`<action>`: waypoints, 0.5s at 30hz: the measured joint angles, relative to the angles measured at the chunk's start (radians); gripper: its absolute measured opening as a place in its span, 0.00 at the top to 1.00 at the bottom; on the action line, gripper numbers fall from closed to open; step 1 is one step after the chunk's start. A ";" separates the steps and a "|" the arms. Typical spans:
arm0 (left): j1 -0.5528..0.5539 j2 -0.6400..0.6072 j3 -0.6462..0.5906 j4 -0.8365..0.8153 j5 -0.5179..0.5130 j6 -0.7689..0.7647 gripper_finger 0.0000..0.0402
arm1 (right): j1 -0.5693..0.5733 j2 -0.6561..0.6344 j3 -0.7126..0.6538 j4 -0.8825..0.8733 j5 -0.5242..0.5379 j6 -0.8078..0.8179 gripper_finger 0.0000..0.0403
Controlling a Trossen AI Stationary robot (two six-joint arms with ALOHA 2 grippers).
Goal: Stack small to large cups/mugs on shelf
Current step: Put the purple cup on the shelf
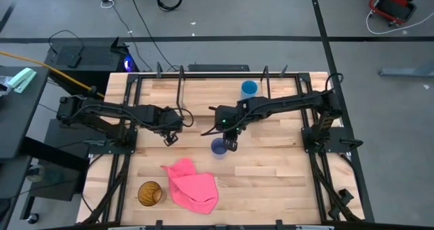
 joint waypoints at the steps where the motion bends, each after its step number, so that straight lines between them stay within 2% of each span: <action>1: 0.000 0.000 0.000 0.001 0.000 0.000 0.94 | 0.000 0.004 0.001 0.005 0.000 0.000 0.71; 15: 0.000 0.000 0.000 0.005 0.000 0.001 0.95 | 0.000 0.018 -0.002 0.000 -0.001 -0.003 0.71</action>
